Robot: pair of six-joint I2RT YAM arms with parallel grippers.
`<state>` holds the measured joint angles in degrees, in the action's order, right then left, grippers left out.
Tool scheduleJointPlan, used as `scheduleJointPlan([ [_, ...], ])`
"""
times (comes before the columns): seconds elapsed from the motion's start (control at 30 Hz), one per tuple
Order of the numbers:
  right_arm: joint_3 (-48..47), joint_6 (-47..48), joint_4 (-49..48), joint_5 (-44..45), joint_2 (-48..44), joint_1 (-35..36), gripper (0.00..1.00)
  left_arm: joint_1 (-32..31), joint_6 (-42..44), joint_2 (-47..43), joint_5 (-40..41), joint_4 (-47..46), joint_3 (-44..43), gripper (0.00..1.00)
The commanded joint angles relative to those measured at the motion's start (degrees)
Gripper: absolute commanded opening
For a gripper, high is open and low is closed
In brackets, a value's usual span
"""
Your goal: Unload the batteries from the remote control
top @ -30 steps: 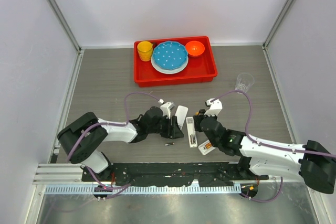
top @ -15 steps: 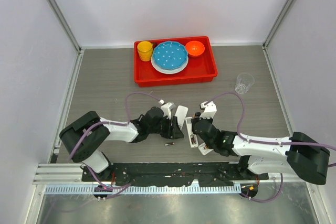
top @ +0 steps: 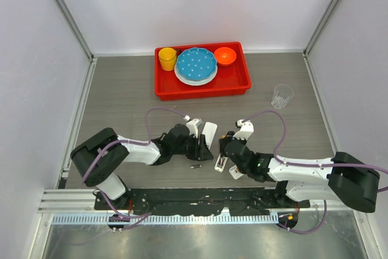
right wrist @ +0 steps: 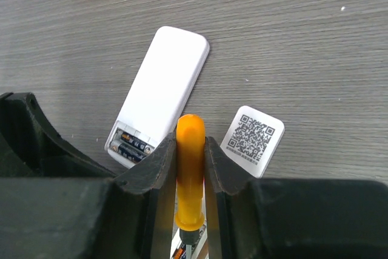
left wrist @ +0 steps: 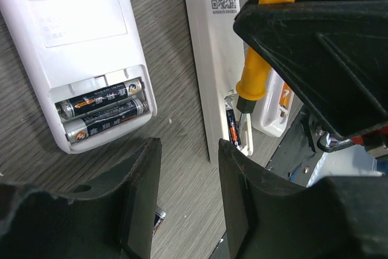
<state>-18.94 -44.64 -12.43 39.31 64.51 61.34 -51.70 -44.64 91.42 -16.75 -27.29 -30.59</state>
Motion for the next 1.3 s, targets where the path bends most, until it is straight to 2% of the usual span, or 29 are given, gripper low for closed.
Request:
scheduleJointPlan([
  [0.0, -0.14, -8.25, -1.55, 8.05, 1.76, 0.27, 0.01, -0.77, -0.62, 0.52, -0.91, -4.09, 0.44, 0.45],
  [0.27, 4.08, -21.79, 0.65, 13.69, -3.51, -1.48, 0.01, -1.47, -1.50, 0.69, -0.30, -6.28, 1.58, 0.45],
  [0.4, 4.96, -22.42, -0.05, 14.04, -4.13, -2.98, 0.01, -2.35, -1.94, 3.06, -0.82, -7.86, 0.80, 0.44],
  [0.63, 4.17, -23.91, -2.95, 12.02, 0.53, -4.91, 0.01, -3.75, -4.22, 6.31, -1.53, -13.49, -0.44, 0.43],
  [1.1, 3.21, -21.54, -3.57, 6.22, -3.07, -5.35, 0.01, -6.92, -7.65, 11.33, -1.62, -20.08, -1.84, 0.41],
  [1.27, 2.59, -19.52, -3.22, 5.25, -1.06, -5.71, 0.01, -7.27, -8.18, 11.33, -0.48, -21.75, -1.84, 0.41],
])
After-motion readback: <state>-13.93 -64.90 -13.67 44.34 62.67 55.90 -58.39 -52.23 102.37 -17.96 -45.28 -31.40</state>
